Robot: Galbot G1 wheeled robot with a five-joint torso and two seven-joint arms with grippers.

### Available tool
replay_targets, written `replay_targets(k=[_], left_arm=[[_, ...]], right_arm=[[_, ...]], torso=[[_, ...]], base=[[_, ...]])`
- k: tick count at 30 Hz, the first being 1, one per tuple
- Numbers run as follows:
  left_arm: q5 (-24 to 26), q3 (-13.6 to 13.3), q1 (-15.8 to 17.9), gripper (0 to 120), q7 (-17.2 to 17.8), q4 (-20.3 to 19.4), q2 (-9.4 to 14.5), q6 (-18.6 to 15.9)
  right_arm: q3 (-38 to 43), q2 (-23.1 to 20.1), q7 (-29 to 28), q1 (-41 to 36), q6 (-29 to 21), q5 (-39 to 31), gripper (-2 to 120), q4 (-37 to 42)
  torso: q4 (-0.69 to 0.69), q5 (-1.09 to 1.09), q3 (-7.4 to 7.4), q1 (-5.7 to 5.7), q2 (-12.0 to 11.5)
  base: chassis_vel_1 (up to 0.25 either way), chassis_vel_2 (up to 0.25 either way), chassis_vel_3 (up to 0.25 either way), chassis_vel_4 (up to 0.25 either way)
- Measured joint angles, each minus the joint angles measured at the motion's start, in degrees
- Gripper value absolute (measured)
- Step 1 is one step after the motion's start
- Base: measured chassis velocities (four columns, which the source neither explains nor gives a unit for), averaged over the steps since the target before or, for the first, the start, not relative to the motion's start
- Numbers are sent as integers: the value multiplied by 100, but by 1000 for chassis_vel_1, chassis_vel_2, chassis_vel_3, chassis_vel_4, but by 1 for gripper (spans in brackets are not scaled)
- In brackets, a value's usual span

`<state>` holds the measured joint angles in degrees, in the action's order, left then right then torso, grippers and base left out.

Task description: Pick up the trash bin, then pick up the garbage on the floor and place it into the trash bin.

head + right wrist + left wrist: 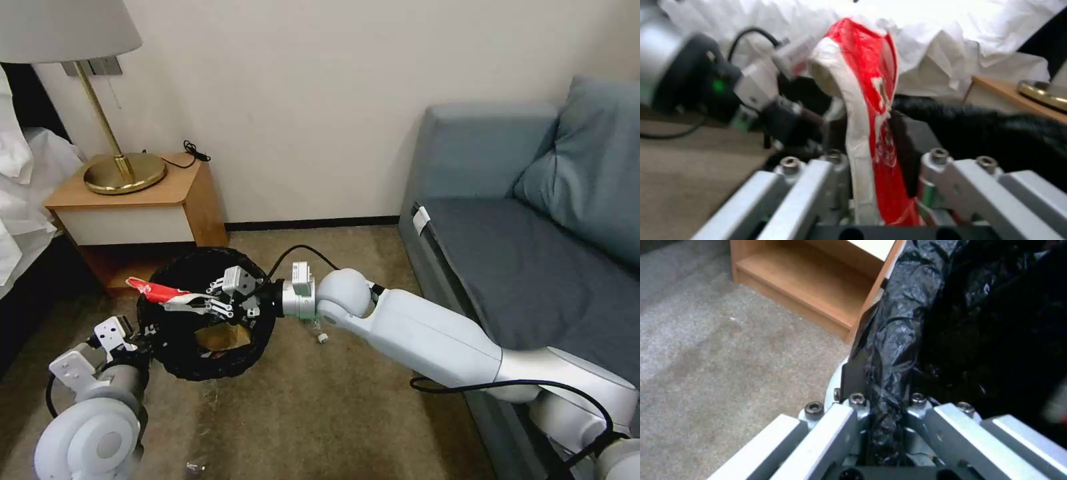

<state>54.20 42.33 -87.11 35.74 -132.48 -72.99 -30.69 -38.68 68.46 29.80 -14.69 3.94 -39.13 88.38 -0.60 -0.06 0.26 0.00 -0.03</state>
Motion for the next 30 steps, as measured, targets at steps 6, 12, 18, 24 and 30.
replay_targets(k=[6,12,18,24,30], left_arm=[[18,3,-1,1,1,-20,27,-5],[43,0,8,1,8,-30,47,-12],[68,23,16,1,19,-19,75,-12],[73,-7,33,1,23,-28,43,-18],[63,-13,-10,1,23,-76,10,-22]], right_arm=[[39,-37,-67,-17,52,91,43,-132],[129,-115,-63,-4,104,88,68,-150],[441,-213,-6,-46,97,-98,91,4],[366,-99,-6,-33,82,-39,99,-144],[122,12,4,126,0,176,100,-357]], torso=[[1,0,0,0,0],[1,1,0,0,0],[0,0,0,0,0],[0,1,0,0,0],[1,1,0,0,0]], base=[[0,0,0,0],[0,0,0,0],[0,0,0,0],[0,0,0,0],[0,0,0,0]])
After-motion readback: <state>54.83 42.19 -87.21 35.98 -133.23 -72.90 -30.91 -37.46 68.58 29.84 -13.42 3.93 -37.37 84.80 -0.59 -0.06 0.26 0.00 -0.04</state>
